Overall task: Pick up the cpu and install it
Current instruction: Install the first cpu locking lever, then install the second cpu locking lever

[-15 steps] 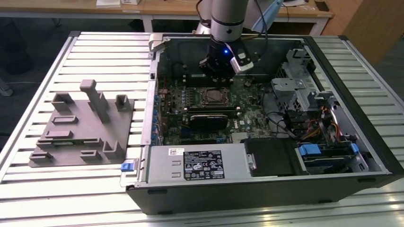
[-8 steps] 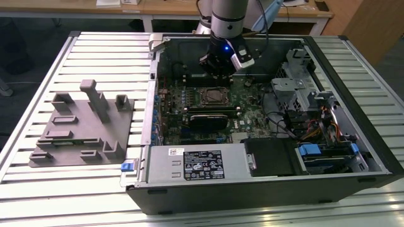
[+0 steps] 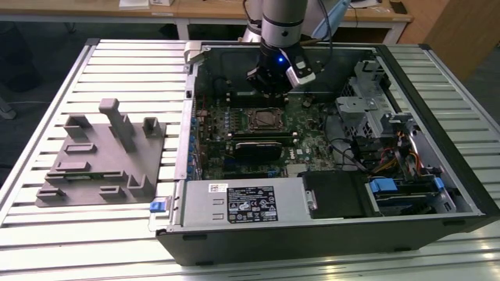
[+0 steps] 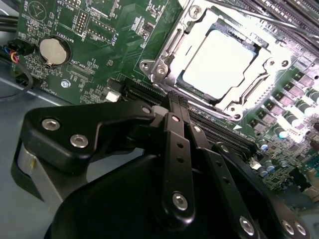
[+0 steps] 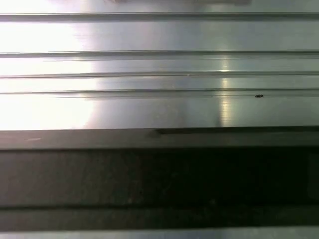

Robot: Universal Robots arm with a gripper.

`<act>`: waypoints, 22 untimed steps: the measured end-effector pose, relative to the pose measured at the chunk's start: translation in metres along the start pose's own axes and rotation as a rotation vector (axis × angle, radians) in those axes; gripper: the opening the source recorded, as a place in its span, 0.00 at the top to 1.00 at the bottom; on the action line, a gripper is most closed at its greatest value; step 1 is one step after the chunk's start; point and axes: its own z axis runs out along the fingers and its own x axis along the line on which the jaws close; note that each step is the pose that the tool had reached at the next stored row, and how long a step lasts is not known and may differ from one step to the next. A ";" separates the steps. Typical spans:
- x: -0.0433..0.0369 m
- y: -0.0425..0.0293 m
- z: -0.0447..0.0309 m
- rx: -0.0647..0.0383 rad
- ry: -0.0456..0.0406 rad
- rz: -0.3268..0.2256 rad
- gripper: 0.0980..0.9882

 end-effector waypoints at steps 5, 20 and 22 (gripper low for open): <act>0.0000 -0.0012 0.0000 0.000 -0.0001 0.000 0.99; -0.0002 -0.0062 -0.0002 0.000 0.0000 0.000 0.99; -0.0002 -0.0073 -0.0003 0.000 0.0000 0.000 0.99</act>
